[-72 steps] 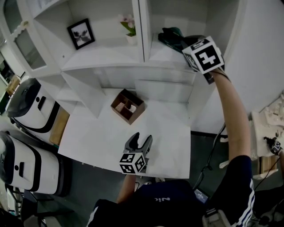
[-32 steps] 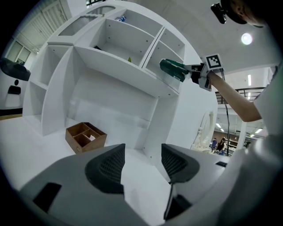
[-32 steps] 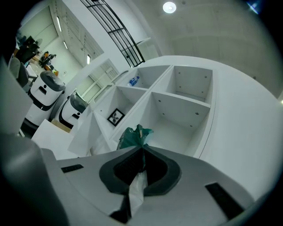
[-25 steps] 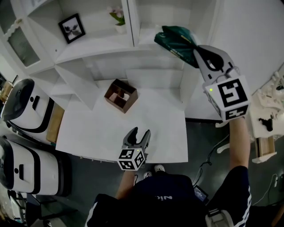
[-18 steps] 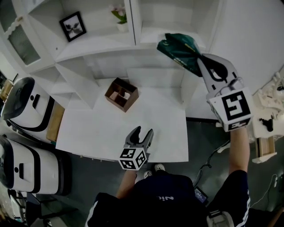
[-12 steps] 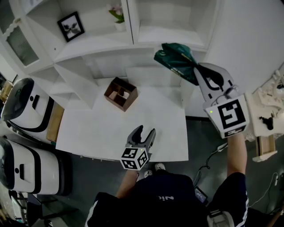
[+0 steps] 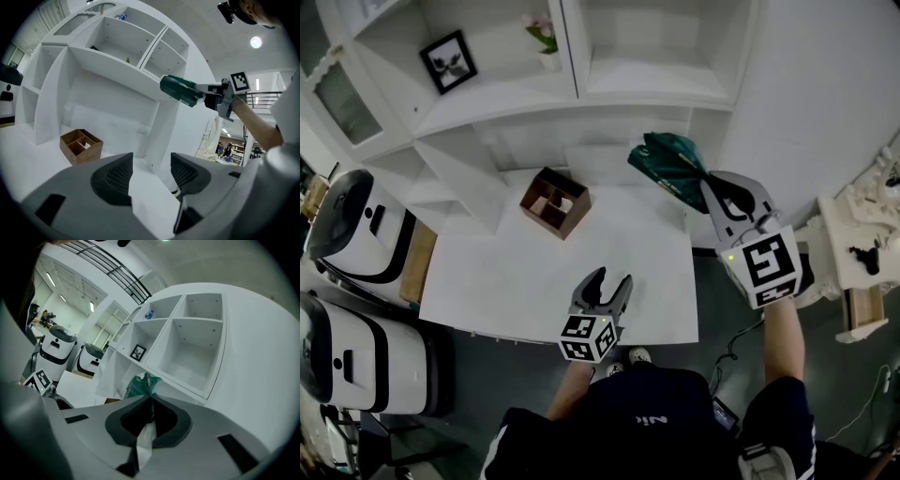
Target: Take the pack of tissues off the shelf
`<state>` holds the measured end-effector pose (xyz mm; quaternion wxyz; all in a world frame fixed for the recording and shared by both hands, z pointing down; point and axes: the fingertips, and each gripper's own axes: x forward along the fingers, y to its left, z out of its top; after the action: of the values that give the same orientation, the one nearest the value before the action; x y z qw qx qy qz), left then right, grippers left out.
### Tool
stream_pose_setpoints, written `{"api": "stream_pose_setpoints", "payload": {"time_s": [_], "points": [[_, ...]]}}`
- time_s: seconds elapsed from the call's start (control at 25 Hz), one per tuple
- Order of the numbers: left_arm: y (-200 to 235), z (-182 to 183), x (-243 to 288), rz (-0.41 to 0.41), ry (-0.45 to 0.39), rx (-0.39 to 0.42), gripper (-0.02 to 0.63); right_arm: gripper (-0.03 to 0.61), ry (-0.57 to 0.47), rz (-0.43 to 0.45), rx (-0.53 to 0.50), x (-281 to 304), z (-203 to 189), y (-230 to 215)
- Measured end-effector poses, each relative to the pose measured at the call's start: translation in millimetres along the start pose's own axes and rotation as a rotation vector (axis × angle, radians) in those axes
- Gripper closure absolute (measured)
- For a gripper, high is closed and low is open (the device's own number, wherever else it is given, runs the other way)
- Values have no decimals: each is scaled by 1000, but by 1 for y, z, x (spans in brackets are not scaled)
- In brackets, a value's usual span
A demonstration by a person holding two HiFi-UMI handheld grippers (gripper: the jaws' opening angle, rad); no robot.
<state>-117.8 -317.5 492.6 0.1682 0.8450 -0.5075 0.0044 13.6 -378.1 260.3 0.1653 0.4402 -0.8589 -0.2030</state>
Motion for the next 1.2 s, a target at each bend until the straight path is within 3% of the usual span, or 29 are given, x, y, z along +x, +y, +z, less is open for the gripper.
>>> {"api": "stream_pose_setpoints", "payload": {"time_s": [0.36, 0.92, 1.2], "points": [[-2, 2, 2, 13, -8, 13, 360, 569, 79, -5, 69, 2, -52, 15], [-7, -11, 8, 28, 9, 36, 362, 569, 185, -81, 247, -2, -131, 41], [-4, -22, 10, 51, 17, 45, 364, 569, 246, -116, 249, -3, -166, 65]]}}
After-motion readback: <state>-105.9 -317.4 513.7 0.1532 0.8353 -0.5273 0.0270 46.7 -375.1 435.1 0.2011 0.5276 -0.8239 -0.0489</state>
